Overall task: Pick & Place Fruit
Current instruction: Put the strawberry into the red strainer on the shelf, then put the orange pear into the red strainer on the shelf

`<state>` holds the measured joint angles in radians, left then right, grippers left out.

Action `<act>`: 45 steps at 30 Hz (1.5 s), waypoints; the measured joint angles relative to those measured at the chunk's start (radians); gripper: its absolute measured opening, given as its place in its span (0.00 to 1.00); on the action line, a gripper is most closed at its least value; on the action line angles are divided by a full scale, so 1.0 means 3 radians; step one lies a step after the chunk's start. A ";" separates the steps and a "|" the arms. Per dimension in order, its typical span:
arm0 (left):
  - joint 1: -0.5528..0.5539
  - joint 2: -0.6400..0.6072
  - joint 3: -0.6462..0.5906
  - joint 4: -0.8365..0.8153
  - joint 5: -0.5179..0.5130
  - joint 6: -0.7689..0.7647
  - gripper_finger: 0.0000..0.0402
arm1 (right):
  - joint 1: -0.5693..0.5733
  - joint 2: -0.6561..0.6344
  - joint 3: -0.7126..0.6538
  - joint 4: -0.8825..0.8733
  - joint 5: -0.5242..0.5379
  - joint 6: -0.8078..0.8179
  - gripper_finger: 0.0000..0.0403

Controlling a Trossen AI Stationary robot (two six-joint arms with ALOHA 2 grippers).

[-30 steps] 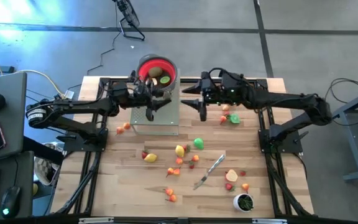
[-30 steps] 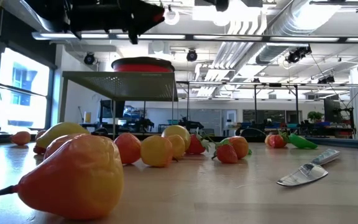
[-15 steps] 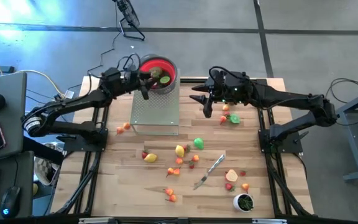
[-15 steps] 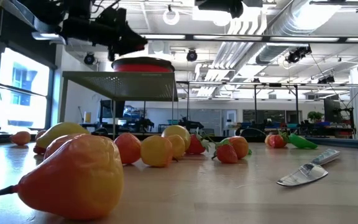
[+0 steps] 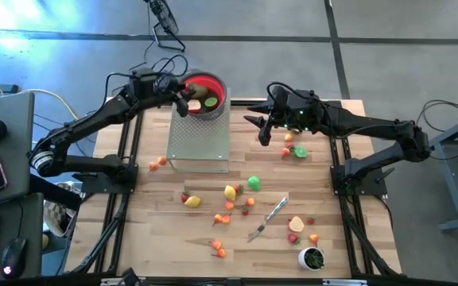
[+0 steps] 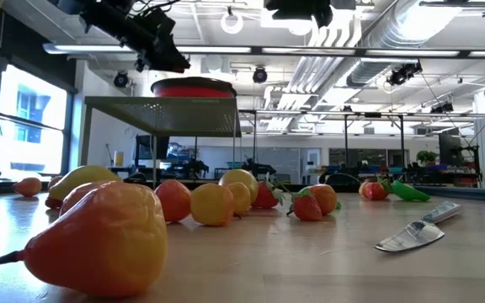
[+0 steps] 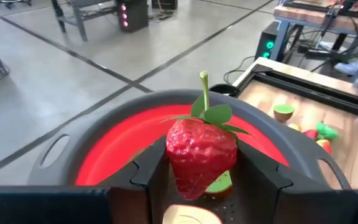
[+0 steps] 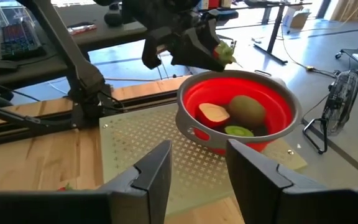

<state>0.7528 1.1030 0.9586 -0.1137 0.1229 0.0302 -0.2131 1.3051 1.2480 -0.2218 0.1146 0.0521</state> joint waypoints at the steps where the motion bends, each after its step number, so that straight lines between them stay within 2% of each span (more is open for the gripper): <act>1: 0.0000 0.0000 0.0003 -0.0003 -0.0012 0.0000 0.35 | 0.0000 -0.0001 0.0000 -0.0001 -0.0001 0.0000 0.36; 6: 0.0000 0.0004 0.0011 -0.0023 -0.0012 0.0000 0.40 | 0.0003 0.0000 0.0000 -0.0001 -0.0001 -0.0003 0.36; 18: 0.0000 0.0004 0.0011 -0.0037 -0.0080 -0.0112 0.58 | 0.0003 0.0000 0.0000 0.0000 -0.0002 -0.0014 0.36; 21: 0.0000 0.0004 0.0011 -0.0066 -0.0080 -0.0188 0.55 | 0.0001 0.0000 -0.0001 0.0000 -0.0002 -0.0013 0.36; 28: 0.0000 0.0004 0.0011 -0.0056 -0.0078 -0.0297 0.39 | 0.0003 0.0000 -0.0001 -0.0012 -0.0004 -0.0104 0.36; 32: 0.0000 0.0004 0.0011 -0.0056 -0.0068 -0.0413 0.35 | 0.0013 0.0000 -0.0001 -0.0048 -0.0008 -0.0084 0.36; 38: -0.0001 0.0004 0.0011 -0.0053 0.0187 -0.0205 0.34 | 0.0013 0.0000 -0.0003 -0.0047 -0.0057 -0.0090 0.36; 45: -0.0001 -0.0009 0.0011 -0.0039 0.0748 -0.0205 0.34 | 0.0039 0.0002 -0.0003 -0.0068 -0.0062 0.0164 0.36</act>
<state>0.7525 1.1005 0.9619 -0.1253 0.3471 -0.0313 -0.2013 1.3056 1.2472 -0.2422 0.0958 0.1011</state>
